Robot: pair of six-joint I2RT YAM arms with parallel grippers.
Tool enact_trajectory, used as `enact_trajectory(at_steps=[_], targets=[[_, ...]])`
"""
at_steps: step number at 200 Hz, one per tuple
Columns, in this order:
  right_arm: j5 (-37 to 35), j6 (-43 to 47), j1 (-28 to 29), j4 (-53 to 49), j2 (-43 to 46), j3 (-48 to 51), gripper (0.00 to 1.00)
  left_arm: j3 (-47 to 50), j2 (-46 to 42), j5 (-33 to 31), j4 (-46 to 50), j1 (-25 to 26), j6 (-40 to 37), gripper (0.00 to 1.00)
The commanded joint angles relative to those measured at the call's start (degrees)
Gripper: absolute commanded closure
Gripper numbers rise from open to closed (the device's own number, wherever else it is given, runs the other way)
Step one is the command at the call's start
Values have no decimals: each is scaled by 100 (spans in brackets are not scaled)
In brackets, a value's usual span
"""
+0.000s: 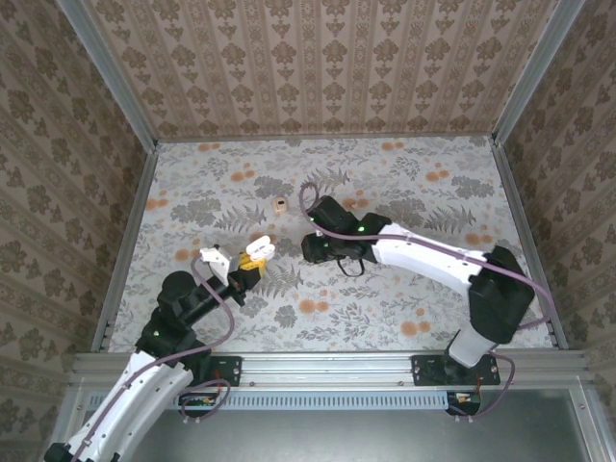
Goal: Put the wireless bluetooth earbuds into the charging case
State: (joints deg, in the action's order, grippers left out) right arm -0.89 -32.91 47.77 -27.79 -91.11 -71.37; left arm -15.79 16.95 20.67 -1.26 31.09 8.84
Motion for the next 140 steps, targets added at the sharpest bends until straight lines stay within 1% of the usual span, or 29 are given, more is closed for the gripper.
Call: enact_trajectory(at_steps=[1, 24, 34, 57, 100, 140], targets=[[-514, -111, 5, 367, 603, 243, 73, 65, 187, 351, -1003, 20, -94, 100], [-737, -135, 12, 533, 1092, 463, 72, -115, 584, 403, -1182, 42, -282, 100], [-803, -159, 5, 628, 1454, 566, 72, -198, 794, 399, -1273, 59, -375, 100], [-926, -239, 4, 967, 1928, 828, 71, -403, 1379, 403, -1666, 150, -501, 100], [-856, -258, 5, 2192, 2612, 1458, 72, -720, 2520, 4, -2614, 589, -613, 100], [-545, -357, 12, 3492, 2770, 1942, 72, -1006, 3121, -397, -3034, 983, -808, 100]])
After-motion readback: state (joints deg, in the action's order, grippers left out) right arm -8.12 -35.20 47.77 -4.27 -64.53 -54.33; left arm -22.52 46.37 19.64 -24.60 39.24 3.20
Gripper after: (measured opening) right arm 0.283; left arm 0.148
